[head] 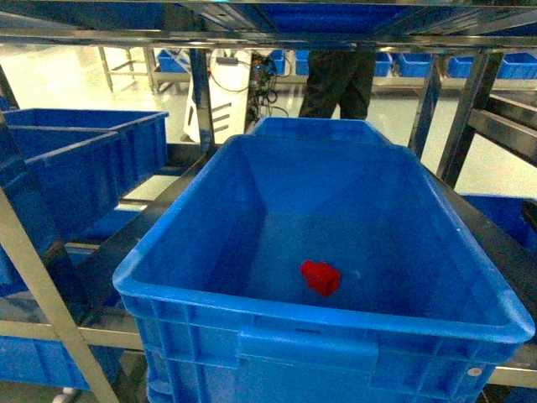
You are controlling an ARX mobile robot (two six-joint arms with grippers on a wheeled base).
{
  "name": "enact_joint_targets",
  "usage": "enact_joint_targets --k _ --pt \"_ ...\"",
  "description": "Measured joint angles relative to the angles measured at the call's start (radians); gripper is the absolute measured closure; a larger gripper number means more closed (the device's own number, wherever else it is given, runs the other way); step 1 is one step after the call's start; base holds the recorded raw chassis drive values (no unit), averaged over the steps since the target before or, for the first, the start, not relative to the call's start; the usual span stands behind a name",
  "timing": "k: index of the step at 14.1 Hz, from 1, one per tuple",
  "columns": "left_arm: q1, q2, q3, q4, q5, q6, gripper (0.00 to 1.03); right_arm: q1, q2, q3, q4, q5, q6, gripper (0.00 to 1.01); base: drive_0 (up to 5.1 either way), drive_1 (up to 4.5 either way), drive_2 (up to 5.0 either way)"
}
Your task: Pick red block from blue box to shelf
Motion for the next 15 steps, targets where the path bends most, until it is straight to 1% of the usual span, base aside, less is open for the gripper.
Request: enact_joint_targets --k 1,3,7,8,9,10,13,14,15 --pt "0.000 0.000 0.000 0.000 0.000 0.000 0.05 -0.005 -0.076 -0.044 -0.039 0.007 0.002 0.03 0.0 0.00 0.0" --pt "0.000 0.000 0.000 0.000 0.000 0.000 0.05 -0.012 -0.238 -0.106 -0.152 0.018 0.003 0.03 0.0 0.00 0.0" --pt "0.000 0.000 0.000 0.000 0.000 0.000 0.05 -0.012 -0.351 -0.132 -0.233 0.030 0.007 0.03 0.0 0.00 0.0" --pt "0.000 0.000 0.000 0.000 0.000 0.000 0.05 -0.012 -0.457 -0.157 -0.299 0.038 0.011 0.03 0.0 0.00 0.0" --pt "0.000 0.000 0.000 0.000 0.000 0.000 0.05 -0.018 -0.558 -0.169 -0.389 0.063 0.014 0.03 0.0 0.00 0.0" --pt "0.000 0.000 0.000 0.000 0.000 0.000 0.05 -0.018 -0.604 -0.172 -0.407 0.076 0.018 0.03 0.0 0.00 0.0" --pt "0.000 0.000 0.000 0.000 0.000 0.000 0.05 -0.018 -0.601 -0.171 -0.410 0.078 0.018 0.03 0.0 0.00 0.0" --pt "0.000 0.000 0.000 0.000 0.000 0.000 0.05 -0.002 -0.577 -0.212 -0.240 0.177 0.061 0.13 0.0 0.00 0.0" --pt "0.000 0.000 0.000 0.001 0.000 0.000 0.05 -0.026 -0.621 -0.223 -0.224 0.225 0.104 0.29 0.0 0.00 0.0"
